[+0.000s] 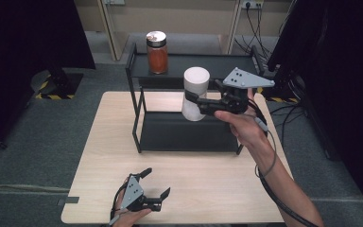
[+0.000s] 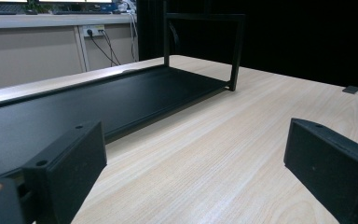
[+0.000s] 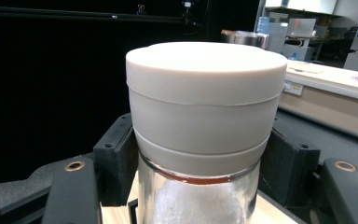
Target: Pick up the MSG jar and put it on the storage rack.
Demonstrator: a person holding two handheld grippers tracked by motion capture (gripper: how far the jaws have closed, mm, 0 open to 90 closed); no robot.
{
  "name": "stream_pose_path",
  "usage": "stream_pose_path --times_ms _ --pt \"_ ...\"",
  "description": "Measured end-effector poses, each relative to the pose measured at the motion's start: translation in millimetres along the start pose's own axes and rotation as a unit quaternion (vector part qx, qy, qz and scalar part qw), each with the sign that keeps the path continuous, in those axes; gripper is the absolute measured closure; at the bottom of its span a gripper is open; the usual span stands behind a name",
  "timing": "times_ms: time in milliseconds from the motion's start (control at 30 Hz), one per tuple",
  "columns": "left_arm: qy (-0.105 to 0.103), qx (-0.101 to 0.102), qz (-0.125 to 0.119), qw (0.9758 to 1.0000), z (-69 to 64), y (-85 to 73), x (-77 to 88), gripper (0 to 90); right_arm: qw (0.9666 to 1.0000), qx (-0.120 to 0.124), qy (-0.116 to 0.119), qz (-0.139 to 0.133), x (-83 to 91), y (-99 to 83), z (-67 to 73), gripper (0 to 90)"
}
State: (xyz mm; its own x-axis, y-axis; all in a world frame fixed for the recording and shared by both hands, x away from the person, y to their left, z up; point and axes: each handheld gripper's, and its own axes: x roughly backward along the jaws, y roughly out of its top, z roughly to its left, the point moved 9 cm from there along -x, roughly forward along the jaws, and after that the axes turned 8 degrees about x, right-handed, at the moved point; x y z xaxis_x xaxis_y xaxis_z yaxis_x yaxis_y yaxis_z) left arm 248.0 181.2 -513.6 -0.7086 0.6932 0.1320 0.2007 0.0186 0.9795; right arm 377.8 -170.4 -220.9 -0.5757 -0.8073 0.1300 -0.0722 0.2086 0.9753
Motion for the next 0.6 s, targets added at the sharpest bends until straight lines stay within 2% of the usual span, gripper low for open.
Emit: stream_pose_path --times_ms 600 --pt "0.0 0.003 -0.001 1.0 1.0 0.1 0.7 5.0 0.9996 -0.007 -0.028 0.006 -19.0 33.7 -18.9 35.2"
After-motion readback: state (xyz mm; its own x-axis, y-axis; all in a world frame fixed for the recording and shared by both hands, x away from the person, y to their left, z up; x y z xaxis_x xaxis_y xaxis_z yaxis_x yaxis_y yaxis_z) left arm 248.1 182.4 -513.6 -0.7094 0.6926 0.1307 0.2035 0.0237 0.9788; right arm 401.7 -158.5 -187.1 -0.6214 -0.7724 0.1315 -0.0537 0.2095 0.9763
